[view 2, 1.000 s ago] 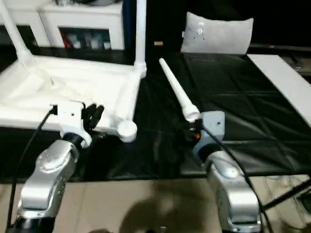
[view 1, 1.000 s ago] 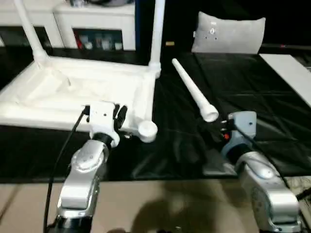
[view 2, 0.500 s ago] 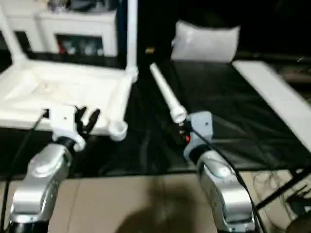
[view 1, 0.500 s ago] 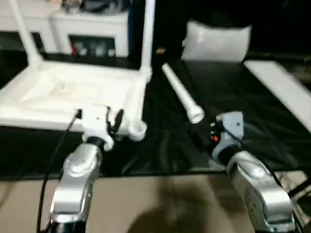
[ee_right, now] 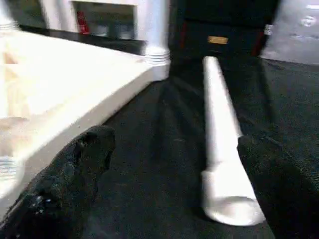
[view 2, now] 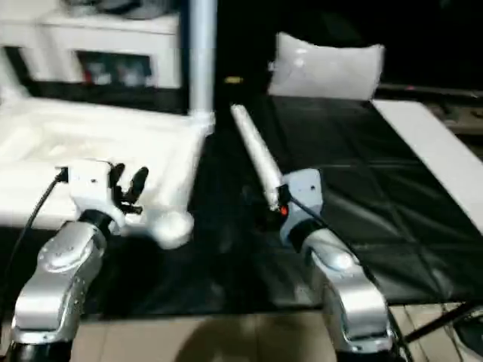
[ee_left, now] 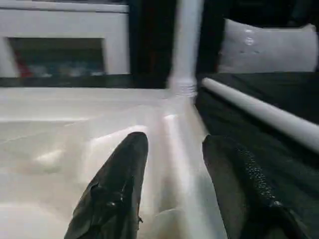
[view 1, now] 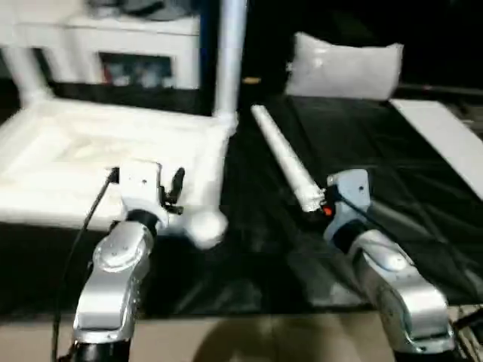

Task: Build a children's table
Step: Move to table

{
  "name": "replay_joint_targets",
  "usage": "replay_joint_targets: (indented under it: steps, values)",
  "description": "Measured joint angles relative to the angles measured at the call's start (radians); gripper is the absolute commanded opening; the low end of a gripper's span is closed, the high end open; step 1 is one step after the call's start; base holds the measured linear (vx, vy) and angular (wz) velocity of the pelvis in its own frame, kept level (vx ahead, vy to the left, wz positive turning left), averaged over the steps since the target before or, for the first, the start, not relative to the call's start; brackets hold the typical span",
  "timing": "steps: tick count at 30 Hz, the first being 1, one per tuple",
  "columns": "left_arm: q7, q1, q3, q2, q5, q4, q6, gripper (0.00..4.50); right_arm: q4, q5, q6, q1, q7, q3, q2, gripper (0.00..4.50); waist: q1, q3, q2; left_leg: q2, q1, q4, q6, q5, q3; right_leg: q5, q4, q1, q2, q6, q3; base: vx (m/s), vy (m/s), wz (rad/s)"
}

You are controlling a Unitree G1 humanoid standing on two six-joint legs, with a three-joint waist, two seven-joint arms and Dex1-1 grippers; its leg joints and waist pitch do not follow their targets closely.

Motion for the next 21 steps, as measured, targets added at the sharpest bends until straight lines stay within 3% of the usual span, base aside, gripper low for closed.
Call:
replay_joint_targets:
  steps: [1, 2, 3, 4, 5, 6, 8, 11, 14, 17, 21]
  values:
    - [-0.005, 0.000, -0.028, -0.005, -0.001, 0.000, 0.003, 2.46, 0.006, -0.002, 0.011, 0.000, -0.006, -0.010, -0.010, 4.50, 0.015, 0.000, 0.004, -0.003, -0.019, 0.041, 0.010, -0.003, -0.012, 0.000, -0.014, 0.015, 0.008, -0.004, 0.001, 0.116, -0.068, -0.12]
    - [-0.011, -0.001, -0.035, -0.001, 0.000, 0.000, 0.003, 2.46, 0.006, -0.003, 0.018, -0.004, -0.009, -0.015, -0.015, 4.50, 0.022, 0.000, 0.009, -0.004, -0.030, 0.049, -0.001, 0.003, -0.016, 0.000, -0.024, 0.029, 0.015, -0.007, -0.003, 0.116, -0.068, -0.12]
    - [-0.014, -0.005, -0.035, 0.008, 0.001, -0.001, 0.003, 2.46, 0.005, -0.004, 0.021, -0.012, -0.010, -0.020, -0.018, 4.50, 0.025, 0.000, 0.013, -0.003, -0.044, 0.033, -0.019, 0.018, -0.019, -0.001, -0.029, 0.042, 0.020, -0.015, -0.010, 0.115, -0.038, -0.03]
    - [-0.017, -0.010, -0.032, 0.017, 0.002, -0.003, 0.003, 2.46, 0.003, -0.004, 0.022, -0.023, -0.010, -0.024, -0.021, 4.50, 0.032, -0.003, 0.034, 0.014, -0.052, -0.041, -0.039, 0.060, -0.020, -0.007, -0.027, 0.047, 0.037, -0.019, -0.026, 0.118, 0.008, -0.10]
    - [-0.021, -0.011, -0.030, 0.031, 0.004, -0.003, 0.003, 2.46, 0.008, -0.006, 0.030, -0.036, -0.013, -0.025, -0.017, 4.50, 0.037, 0.001, 0.050, 0.030, -0.054, -0.026, -0.072, 0.079, -0.023, -0.009, -0.027, 0.052, 0.049, -0.019, -0.028, 0.118, 0.008, -0.10]
    - [-0.028, -0.013, -0.030, 0.043, 0.006, -0.003, 0.005, 2.46, 0.011, -0.006, 0.046, -0.052, -0.018, -0.013, -0.014, 4.50, 0.026, 0.000, 0.048, 0.029, -0.053, -0.027, -0.070, 0.078, -0.025, -0.008, -0.031, 0.050, 0.048, -0.018, -0.030, 0.137, 0.040, -0.08]
    - [-0.070, -0.029, -0.027, 0.073, 0.002, -0.002, 0.026, 2.46, 0.059, -0.012, 0.100, -0.142, -0.027, 0.002, -0.024, 4.50, 0.022, 0.002, 0.049, 0.024, -0.068, -0.023, -0.066, 0.079, -0.022, 0.000, -0.029, 0.035, 0.044, -0.007, -0.025, 0.083, 0.049, 0.01]
    - [-0.148, -0.060, -0.066, 0.120, -0.006, -0.002, 0.052, 2.55, 0.211, -0.046, 0.158, -0.291, -0.048, -0.008, -0.053, 4.50, 0.024, 0.007, 0.054, 0.023, -0.071, -0.025, -0.066, 0.081, -0.018, 0.003, -0.029, 0.030, 0.044, -0.009, -0.022, 0.000, 0.000, 0.00]
    - [-0.227, -0.083, -0.107, 0.168, -0.034, -0.018, 0.102, 2.91, 0.383, -0.079, 0.208, -0.432, -0.077, -0.014, -0.059, 4.50, 0.018, 0.023, 0.064, 0.024, -0.061, -0.043, -0.072, 0.087, -0.008, 0.008, -0.032, 0.031, 0.043, -0.020, -0.016, -0.060, -0.010, -0.03]
    - [-0.353, -0.098, -0.123, 0.258, -0.093, -0.047, 0.158, 3.09, 0.663, -0.085, 0.194, -0.594, -0.043, -0.003, -0.067, 4.50, 0.011, 0.048, 0.069, 0.031, -0.050, -0.050, -0.076, 0.094, 0.005, 0.012, -0.026, 0.031, 0.043, -0.027, -0.013, -0.069, -0.035, -0.03]
    - [-0.460, -0.114, -0.134, 0.316, -0.143, -0.096, 0.205, 3.42, 0.889, -0.088, 0.169, -0.723, -0.016, -0.004, -0.080, 4.50, 0.016, 0.057, 0.074, 0.041, -0.056, -0.066, -0.077, 0.114, 0.018, 0.017, -0.027, 0.018, 0.046, -0.034, -0.013, -0.017, -0.010, -0.01]
